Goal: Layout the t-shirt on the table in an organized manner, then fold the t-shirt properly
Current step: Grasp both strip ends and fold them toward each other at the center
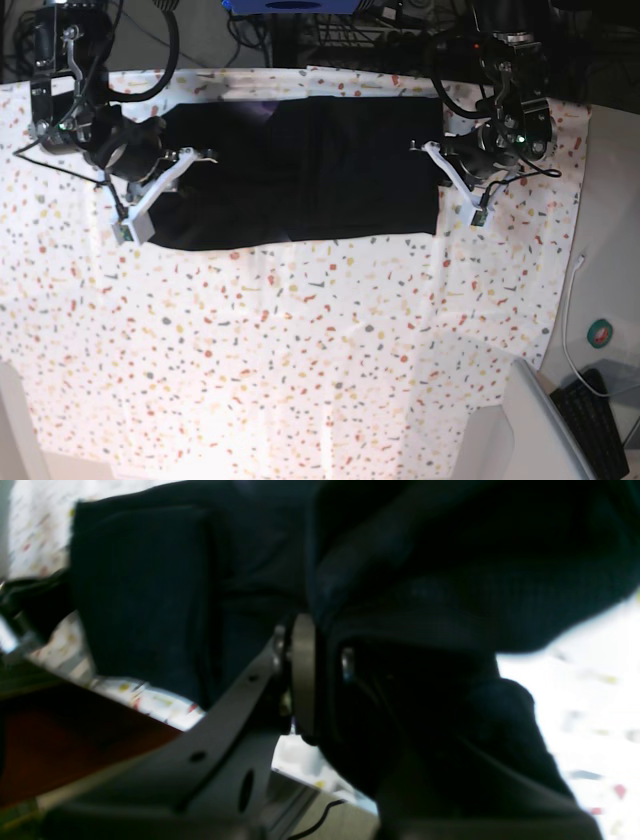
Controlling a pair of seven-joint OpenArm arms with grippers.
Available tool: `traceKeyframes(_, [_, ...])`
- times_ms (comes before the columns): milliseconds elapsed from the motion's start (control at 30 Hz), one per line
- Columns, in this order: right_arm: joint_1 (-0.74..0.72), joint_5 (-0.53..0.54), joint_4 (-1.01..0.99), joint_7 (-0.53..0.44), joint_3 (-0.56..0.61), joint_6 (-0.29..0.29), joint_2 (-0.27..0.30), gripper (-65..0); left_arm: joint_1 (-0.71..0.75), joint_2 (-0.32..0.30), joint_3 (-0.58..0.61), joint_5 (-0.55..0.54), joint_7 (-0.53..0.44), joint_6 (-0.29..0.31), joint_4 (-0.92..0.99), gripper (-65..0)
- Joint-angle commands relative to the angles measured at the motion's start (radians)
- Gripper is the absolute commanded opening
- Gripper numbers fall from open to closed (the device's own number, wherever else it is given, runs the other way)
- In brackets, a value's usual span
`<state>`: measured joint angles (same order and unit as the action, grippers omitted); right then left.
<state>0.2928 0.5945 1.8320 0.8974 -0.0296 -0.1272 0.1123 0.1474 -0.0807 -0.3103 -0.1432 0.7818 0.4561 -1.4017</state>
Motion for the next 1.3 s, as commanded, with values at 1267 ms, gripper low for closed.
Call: traceKeyframes(1267, [-0.284,0.031,-0.079,0.029,0.578,0.255,-0.006,-65.0,-0.019,0.003,0.171,-0.005,0.005,-0.003,-0.009,-65.0])
